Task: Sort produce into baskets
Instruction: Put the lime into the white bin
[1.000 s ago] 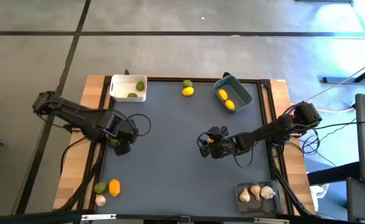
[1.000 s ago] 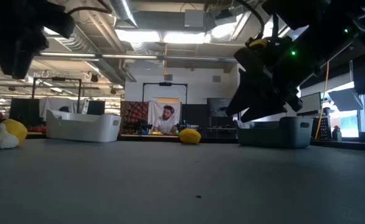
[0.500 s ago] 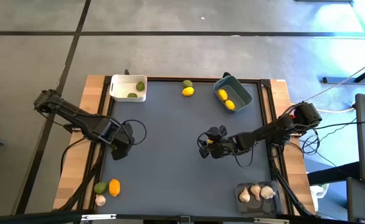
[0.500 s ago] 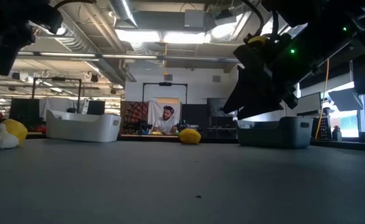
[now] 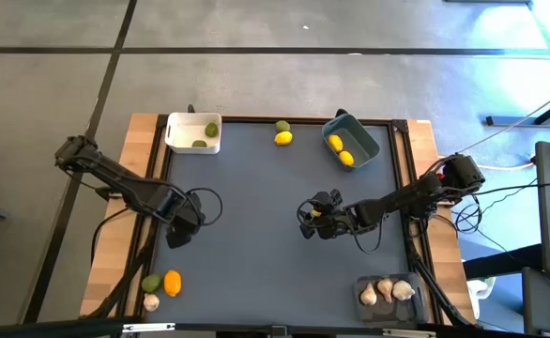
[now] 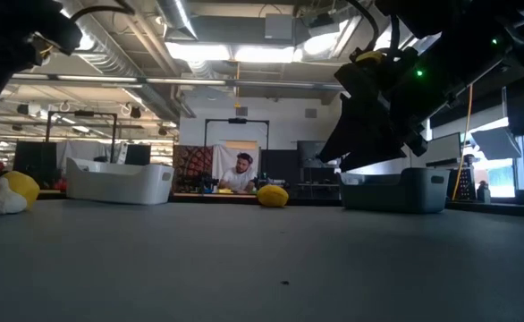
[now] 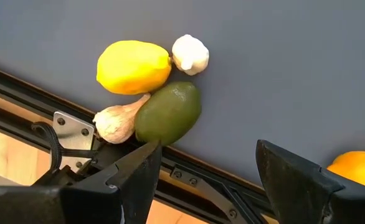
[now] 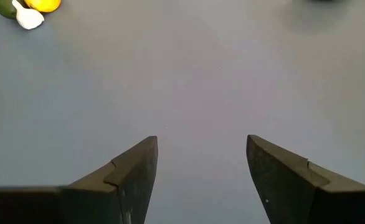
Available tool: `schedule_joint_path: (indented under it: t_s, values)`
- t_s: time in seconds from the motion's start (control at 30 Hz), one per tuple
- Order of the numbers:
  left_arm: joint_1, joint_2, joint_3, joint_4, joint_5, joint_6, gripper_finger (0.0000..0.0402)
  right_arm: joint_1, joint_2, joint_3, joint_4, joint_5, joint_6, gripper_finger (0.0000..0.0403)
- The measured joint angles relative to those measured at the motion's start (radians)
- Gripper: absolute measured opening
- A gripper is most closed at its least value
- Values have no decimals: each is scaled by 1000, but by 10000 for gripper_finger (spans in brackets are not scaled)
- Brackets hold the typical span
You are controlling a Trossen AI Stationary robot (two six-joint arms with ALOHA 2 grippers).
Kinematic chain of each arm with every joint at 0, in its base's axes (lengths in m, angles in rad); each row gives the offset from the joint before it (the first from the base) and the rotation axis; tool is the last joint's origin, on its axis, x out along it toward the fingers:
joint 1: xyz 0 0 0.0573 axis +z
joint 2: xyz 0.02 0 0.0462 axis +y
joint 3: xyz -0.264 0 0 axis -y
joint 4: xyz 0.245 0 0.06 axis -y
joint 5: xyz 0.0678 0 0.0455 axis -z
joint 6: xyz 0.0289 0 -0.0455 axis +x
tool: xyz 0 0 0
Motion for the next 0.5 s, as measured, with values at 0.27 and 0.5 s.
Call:
schedule_joint_path:
  t_s: [0.27,0.5]
  values:
    - [-10,35,0,0,12,-20,255,0,0,0,0,0,-2,244]
    - [-10,84,0,-1,24,12,255,0,0,0,-1,0,-2,244]
